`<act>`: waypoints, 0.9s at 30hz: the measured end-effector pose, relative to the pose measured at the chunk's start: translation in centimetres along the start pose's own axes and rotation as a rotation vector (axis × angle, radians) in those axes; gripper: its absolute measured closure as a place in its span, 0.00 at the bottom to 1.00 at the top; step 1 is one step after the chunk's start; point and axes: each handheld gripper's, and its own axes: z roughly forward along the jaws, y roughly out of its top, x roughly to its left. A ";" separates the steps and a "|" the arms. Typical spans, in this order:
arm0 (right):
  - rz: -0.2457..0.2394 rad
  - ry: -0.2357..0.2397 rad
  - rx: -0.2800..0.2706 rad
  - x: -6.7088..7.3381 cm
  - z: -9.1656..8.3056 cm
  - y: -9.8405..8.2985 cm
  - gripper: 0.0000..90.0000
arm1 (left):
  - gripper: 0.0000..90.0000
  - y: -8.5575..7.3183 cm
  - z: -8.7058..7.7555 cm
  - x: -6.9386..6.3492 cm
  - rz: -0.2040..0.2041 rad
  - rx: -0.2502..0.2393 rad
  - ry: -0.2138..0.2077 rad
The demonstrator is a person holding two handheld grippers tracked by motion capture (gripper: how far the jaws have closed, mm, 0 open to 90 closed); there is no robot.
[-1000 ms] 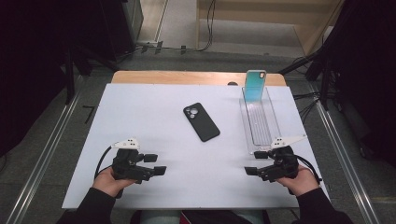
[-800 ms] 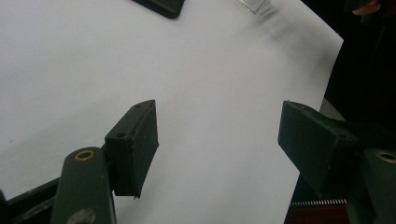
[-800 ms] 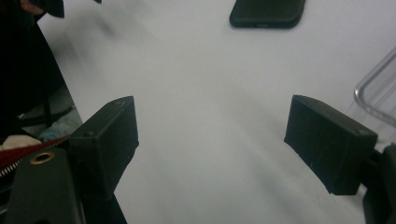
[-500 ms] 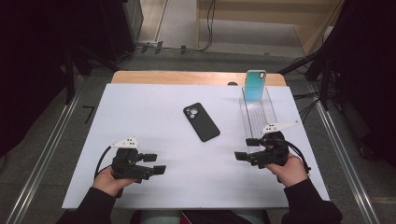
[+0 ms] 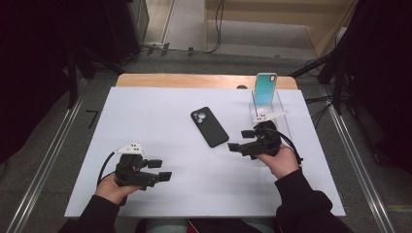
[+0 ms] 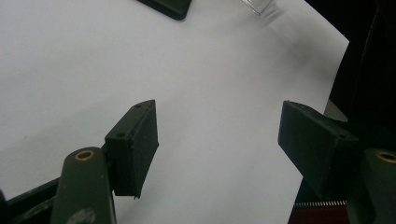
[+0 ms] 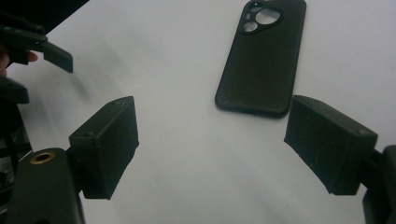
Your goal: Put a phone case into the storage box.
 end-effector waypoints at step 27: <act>0.076 -0.095 0.006 -1.5 6.3 4.4 0.00 | 0.32 -0.6 -0.6 0.0 -0.014 -0.016 0.009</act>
